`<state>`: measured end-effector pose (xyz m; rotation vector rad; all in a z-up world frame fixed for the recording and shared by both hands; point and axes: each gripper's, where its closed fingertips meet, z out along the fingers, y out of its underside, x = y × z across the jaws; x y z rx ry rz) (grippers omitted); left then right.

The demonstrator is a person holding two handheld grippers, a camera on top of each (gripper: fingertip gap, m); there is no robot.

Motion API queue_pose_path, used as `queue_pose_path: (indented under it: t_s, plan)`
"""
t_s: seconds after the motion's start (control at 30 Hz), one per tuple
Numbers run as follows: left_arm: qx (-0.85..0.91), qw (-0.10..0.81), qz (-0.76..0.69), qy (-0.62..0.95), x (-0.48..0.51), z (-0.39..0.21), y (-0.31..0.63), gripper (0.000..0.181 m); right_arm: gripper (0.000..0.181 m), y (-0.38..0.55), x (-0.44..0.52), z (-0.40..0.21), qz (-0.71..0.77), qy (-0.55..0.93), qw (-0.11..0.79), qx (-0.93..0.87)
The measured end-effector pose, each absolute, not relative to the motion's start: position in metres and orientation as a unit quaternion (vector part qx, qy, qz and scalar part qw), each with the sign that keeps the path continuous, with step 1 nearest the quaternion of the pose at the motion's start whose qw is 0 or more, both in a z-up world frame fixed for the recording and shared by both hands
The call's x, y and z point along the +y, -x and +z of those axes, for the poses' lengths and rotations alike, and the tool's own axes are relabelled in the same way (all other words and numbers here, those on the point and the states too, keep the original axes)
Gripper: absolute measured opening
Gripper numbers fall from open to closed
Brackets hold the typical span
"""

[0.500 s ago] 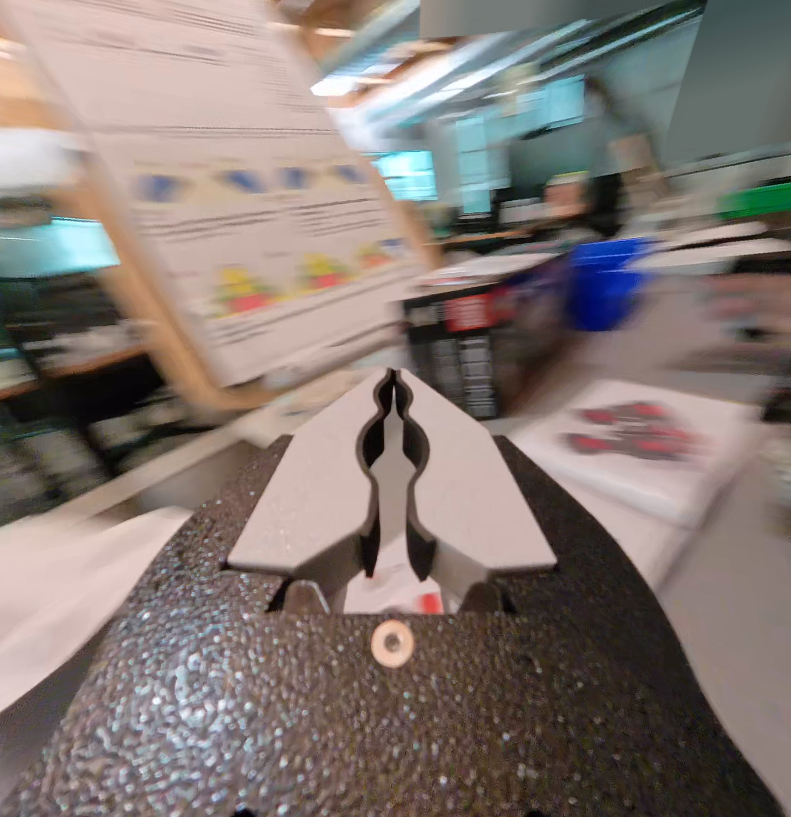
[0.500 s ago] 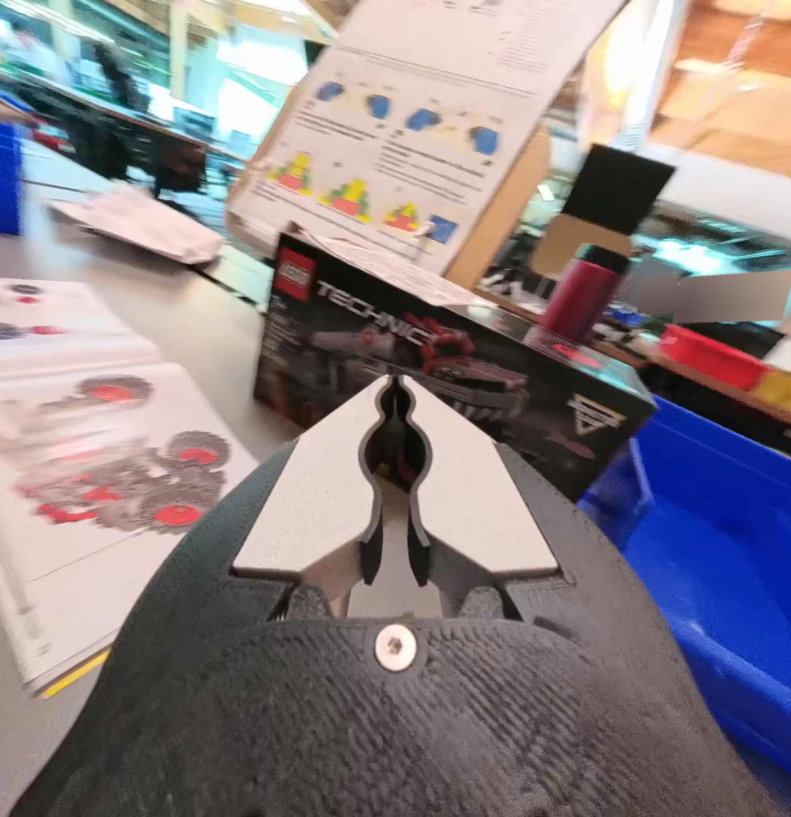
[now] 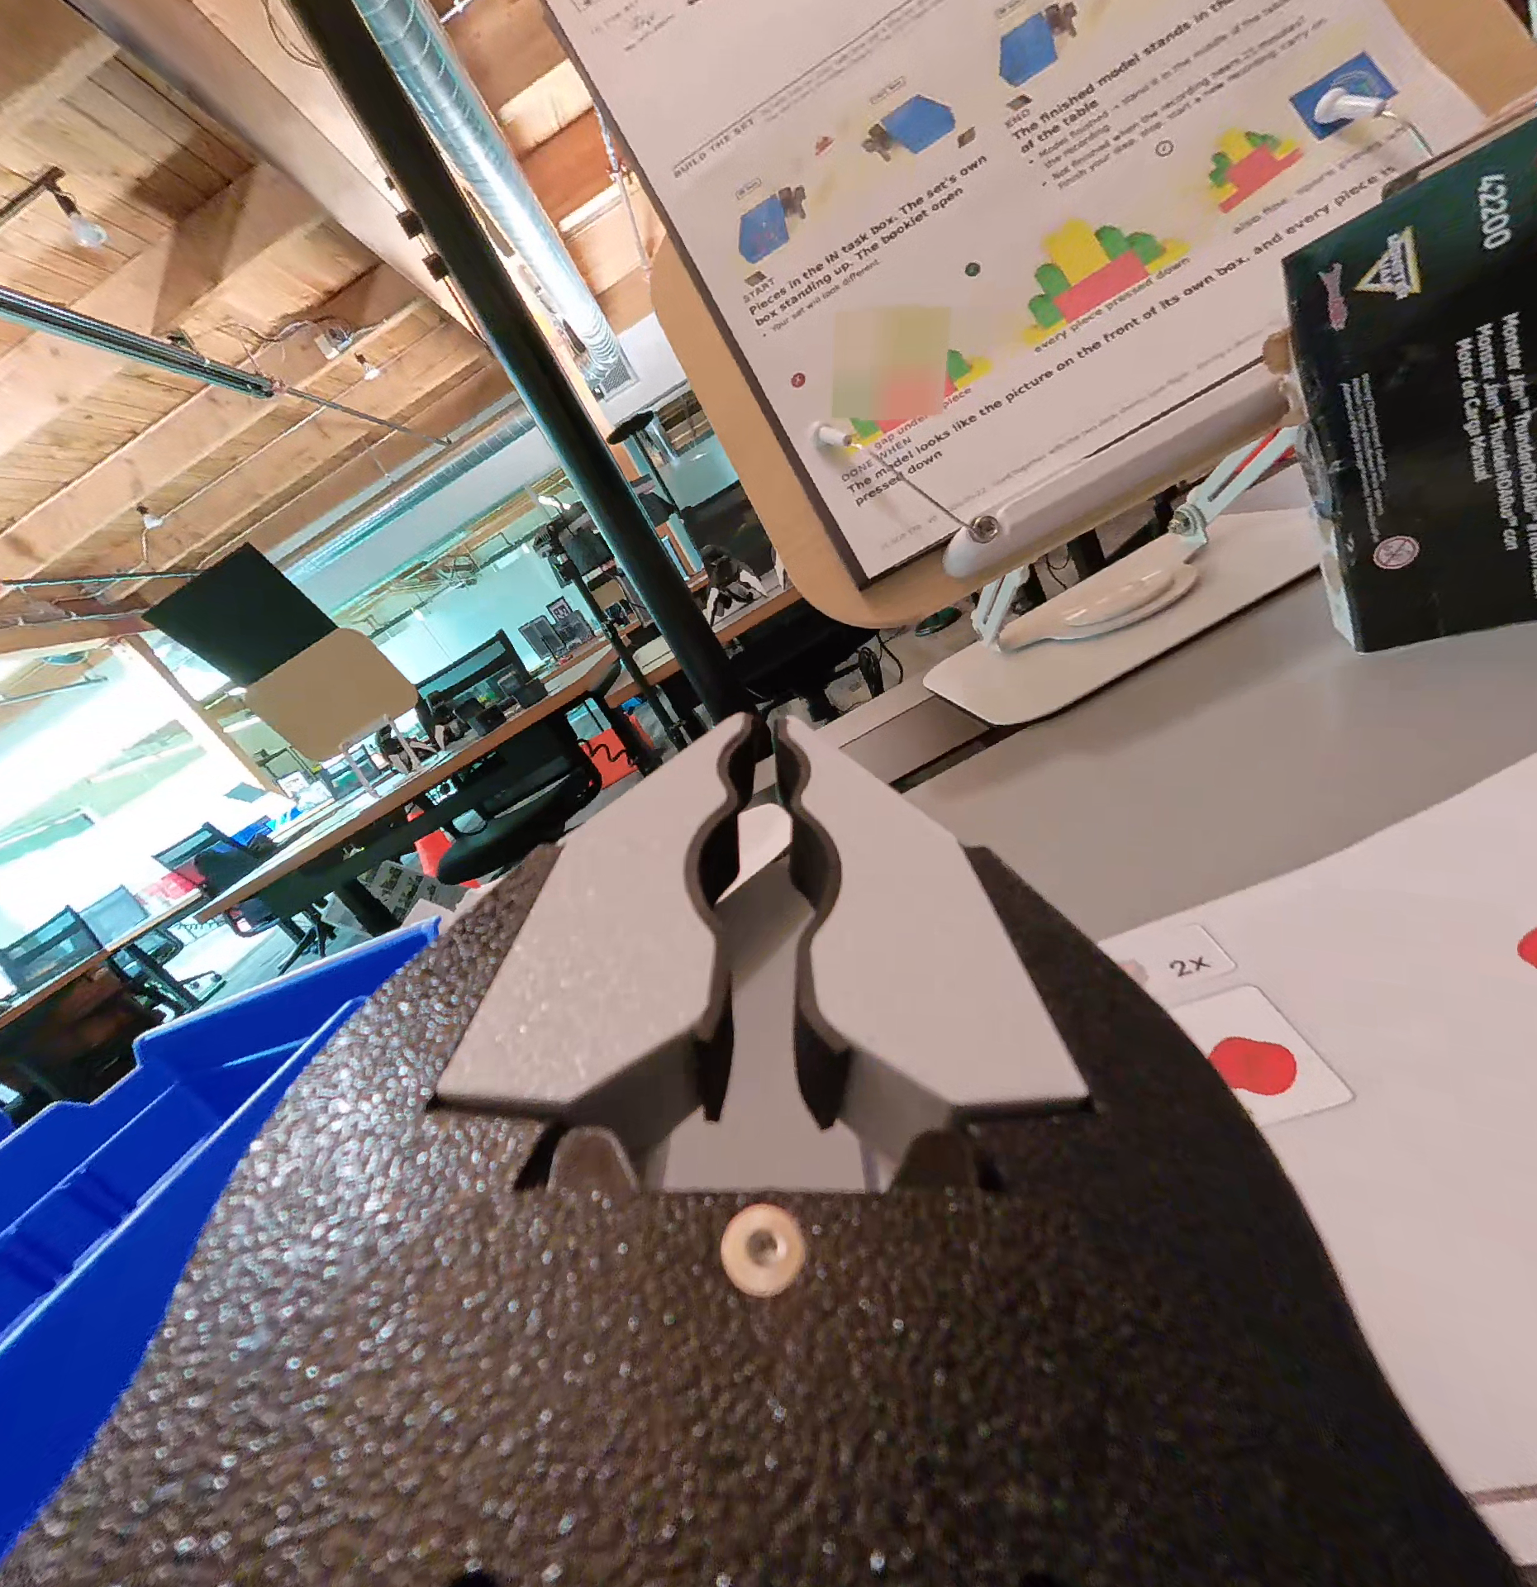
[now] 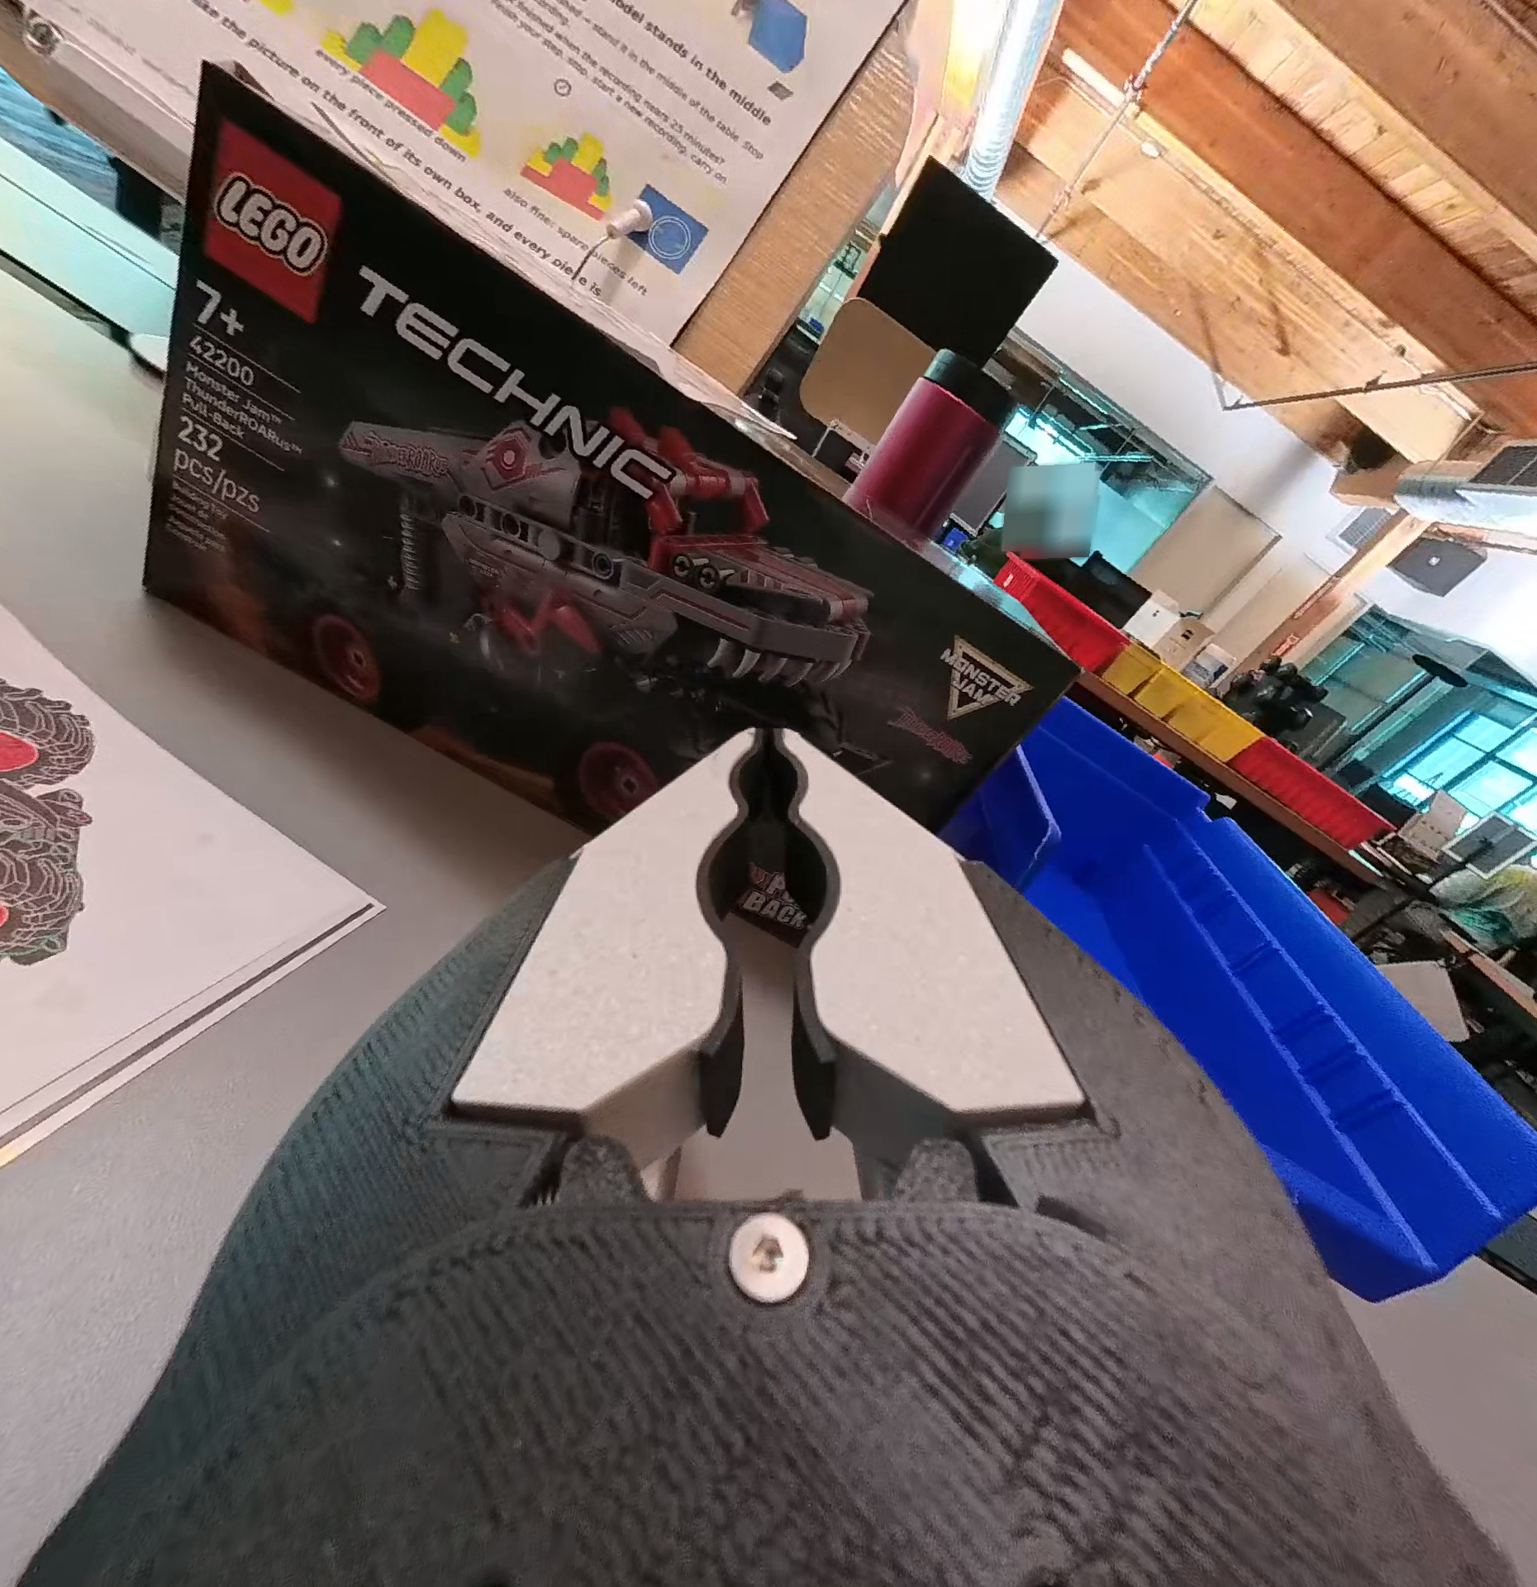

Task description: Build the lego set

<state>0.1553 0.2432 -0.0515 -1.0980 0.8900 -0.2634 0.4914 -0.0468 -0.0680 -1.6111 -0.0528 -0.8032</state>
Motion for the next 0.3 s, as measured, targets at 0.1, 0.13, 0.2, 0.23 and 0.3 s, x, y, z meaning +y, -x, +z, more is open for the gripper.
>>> queue_pose_path:
  t_s: [0.1,0.13,0.2,0.23,0.3]
  plan:
    - [0.415,0.752,-0.116,0.499,0.243,-0.053,-0.157,0.0,0.0,-0.494,-0.051,-0.063,-0.358,0.688,0.631,-0.011]
    - [0.417,0.751,-0.115,0.499,0.242,-0.053,-0.158,0.0,0.0,-0.494,-0.052,-0.06,-0.359,0.68,0.639,-0.008]
    - [0.419,0.751,-0.113,0.497,0.242,-0.054,-0.159,0.0,0.0,-0.494,-0.057,-0.052,-0.353,0.662,0.661,-0.001]
    - [0.421,0.751,-0.112,0.497,0.242,-0.054,-0.159,0.0,0.0,-0.496,-0.06,-0.049,-0.351,0.653,0.671,0.01]
    - [0.427,0.749,-0.11,0.495,0.242,-0.055,-0.161,0.0,0.0,-0.498,-0.067,-0.041,-0.342,0.634,0.693,0.026]
